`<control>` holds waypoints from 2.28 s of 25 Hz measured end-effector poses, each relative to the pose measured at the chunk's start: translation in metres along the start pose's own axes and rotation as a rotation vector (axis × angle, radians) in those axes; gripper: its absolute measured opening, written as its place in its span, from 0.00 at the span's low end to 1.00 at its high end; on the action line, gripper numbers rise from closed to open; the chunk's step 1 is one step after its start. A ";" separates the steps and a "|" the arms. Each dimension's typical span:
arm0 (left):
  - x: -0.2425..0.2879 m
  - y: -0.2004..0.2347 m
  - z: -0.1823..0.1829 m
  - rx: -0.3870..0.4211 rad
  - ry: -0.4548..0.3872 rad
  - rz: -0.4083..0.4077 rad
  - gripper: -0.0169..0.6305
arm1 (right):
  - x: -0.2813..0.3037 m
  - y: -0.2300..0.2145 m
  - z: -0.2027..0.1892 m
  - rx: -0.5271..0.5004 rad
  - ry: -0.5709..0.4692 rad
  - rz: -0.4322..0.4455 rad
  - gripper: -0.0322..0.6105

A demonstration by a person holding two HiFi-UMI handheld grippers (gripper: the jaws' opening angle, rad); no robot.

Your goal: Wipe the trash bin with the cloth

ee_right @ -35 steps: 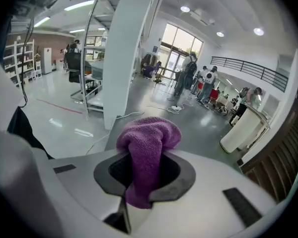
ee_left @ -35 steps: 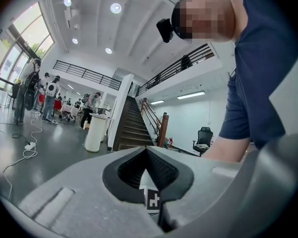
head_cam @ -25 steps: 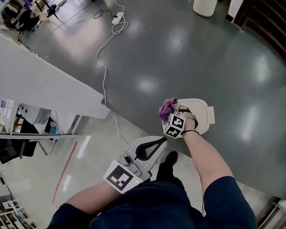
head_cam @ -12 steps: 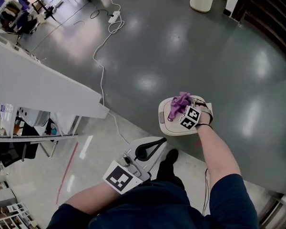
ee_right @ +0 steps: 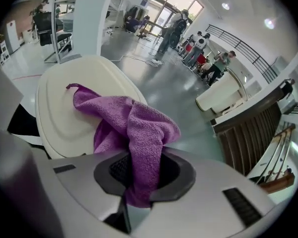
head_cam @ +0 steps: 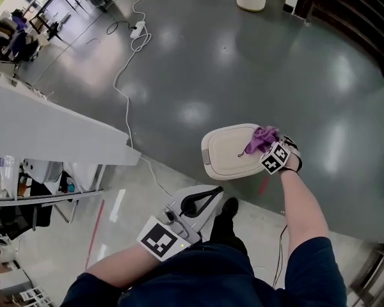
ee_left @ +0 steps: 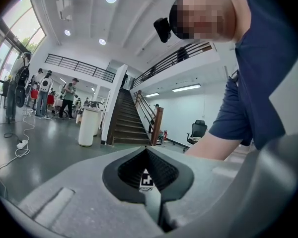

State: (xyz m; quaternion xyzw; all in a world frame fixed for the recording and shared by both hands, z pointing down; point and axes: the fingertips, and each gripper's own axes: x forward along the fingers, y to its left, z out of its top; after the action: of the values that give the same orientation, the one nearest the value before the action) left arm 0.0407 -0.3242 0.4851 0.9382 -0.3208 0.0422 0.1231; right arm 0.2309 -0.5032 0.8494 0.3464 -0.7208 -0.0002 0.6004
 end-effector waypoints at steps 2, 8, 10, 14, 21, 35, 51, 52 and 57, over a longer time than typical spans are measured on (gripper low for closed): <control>0.001 -0.004 -0.002 -0.001 0.003 -0.013 0.01 | -0.004 0.007 -0.003 0.016 -0.011 -0.001 0.17; -0.011 -0.012 -0.004 -0.012 0.014 -0.022 0.01 | -0.020 0.037 0.027 0.001 -0.078 -0.002 0.17; -0.019 -0.010 -0.004 -0.014 0.009 -0.011 0.01 | -0.026 0.046 0.045 -0.028 -0.095 -0.012 0.17; -0.037 -0.006 -0.002 -0.009 0.000 0.011 0.01 | -0.034 0.078 0.089 -0.124 -0.145 0.023 0.17; -0.062 0.000 -0.002 -0.013 -0.009 0.046 0.01 | -0.049 0.173 0.163 -0.341 -0.254 0.102 0.17; -0.046 -0.029 -0.003 -0.003 -0.014 -0.023 0.01 | -0.071 0.188 0.093 -0.404 -0.228 0.097 0.17; 0.007 -0.082 0.014 0.047 -0.004 -0.055 0.01 | -0.071 0.105 -0.029 -0.169 -0.104 0.055 0.17; 0.008 -0.083 0.015 0.054 -0.003 -0.051 0.01 | -0.071 0.105 -0.028 -0.161 -0.112 0.056 0.17; 0.005 -0.096 0.022 0.071 -0.021 -0.053 0.01 | -0.091 0.107 -0.016 -0.092 -0.152 0.054 0.17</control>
State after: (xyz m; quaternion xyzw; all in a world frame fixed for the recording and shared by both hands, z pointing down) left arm 0.1033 -0.2593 0.4448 0.9506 -0.2953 0.0404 0.0872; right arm 0.1950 -0.3697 0.8197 0.2980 -0.7726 -0.0436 0.5589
